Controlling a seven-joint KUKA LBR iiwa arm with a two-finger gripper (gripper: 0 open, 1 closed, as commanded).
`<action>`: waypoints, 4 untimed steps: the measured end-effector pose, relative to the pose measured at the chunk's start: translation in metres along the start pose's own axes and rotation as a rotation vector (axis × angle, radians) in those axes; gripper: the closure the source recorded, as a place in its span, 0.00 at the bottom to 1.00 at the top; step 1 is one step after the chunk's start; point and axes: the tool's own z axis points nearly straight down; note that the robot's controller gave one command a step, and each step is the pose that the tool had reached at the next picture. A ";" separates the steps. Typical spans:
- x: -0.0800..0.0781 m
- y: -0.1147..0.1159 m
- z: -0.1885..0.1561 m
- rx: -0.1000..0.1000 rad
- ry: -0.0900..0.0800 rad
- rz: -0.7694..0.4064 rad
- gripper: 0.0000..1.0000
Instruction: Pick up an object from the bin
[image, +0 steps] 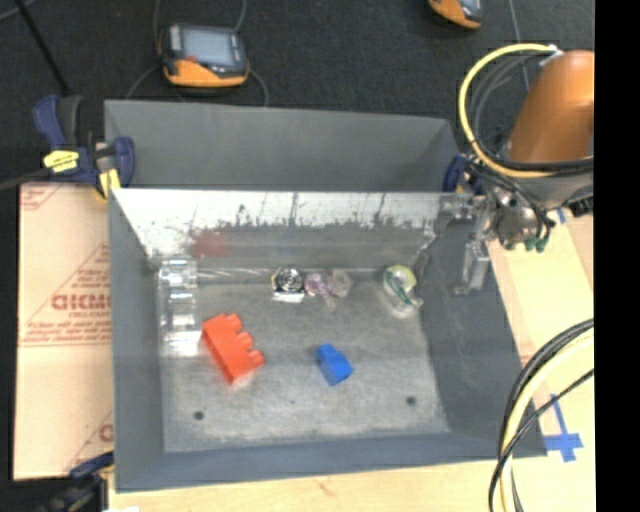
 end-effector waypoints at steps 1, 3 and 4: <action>0.011 0.081 0.106 -0.006 0.008 -0.087 0.00; 0.113 0.143 0.139 -0.008 0.006 -0.299 0.00; 0.110 0.167 0.138 -0.004 0.001 -0.432 0.00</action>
Offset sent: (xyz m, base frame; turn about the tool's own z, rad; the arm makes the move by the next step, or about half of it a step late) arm -0.0100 0.0778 -0.1027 -0.0818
